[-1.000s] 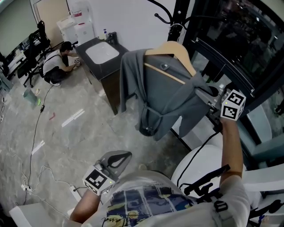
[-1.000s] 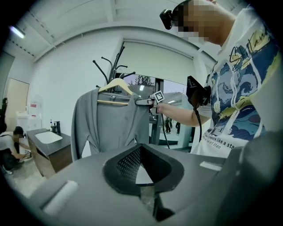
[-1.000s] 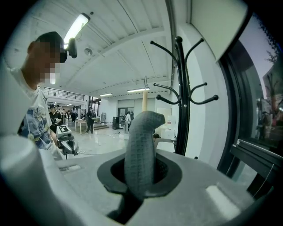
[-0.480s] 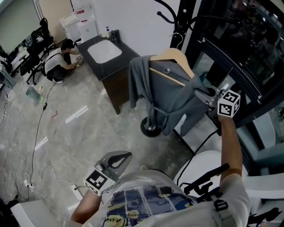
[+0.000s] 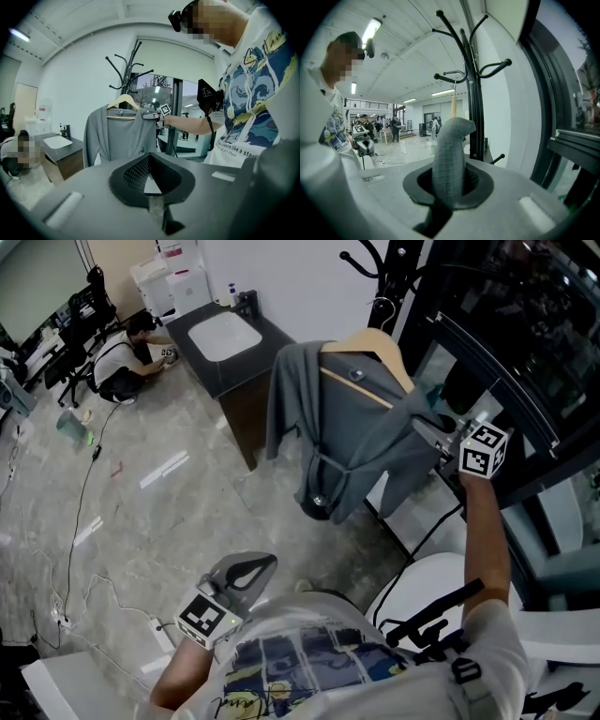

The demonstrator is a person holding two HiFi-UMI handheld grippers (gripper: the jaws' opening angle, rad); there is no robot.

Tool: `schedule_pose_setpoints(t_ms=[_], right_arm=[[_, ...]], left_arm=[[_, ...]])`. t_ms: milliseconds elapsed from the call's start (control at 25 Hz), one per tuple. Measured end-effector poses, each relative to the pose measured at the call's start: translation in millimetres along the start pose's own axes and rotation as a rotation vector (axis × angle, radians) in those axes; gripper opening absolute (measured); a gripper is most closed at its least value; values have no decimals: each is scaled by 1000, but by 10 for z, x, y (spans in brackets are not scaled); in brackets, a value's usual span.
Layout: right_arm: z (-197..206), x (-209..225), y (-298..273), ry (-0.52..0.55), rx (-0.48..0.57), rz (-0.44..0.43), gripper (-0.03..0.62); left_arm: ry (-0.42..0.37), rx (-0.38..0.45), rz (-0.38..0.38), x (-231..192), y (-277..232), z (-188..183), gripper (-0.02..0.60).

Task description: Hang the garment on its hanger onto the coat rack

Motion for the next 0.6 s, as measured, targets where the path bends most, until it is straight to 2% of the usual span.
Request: schedule_pose_setpoints(t_ms=[200, 280, 400, 600], right_arm=[[43, 6, -21, 33, -1, 26, 38], [70, 11, -24, 73, -22, 54, 61], [118, 17, 6, 136, -62, 127, 102], [40, -2, 192, 236, -79, 295, 183]], left_arm=[[12, -17, -18, 38, 144, 18, 3], [13, -20, -21, 63, 193, 8, 3], [8, -25, -16, 123, 294, 12, 4], [12, -47, -6, 206, 529, 100, 3]])
Point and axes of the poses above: the fingertips, and each gripper's own axes: y backward along the fingers, x to its right, z out of its underside, the point moved 1 cm from there along y, backward along the fingers, and after that the axes turned 13 degrees about x, right-handed, at the moved point
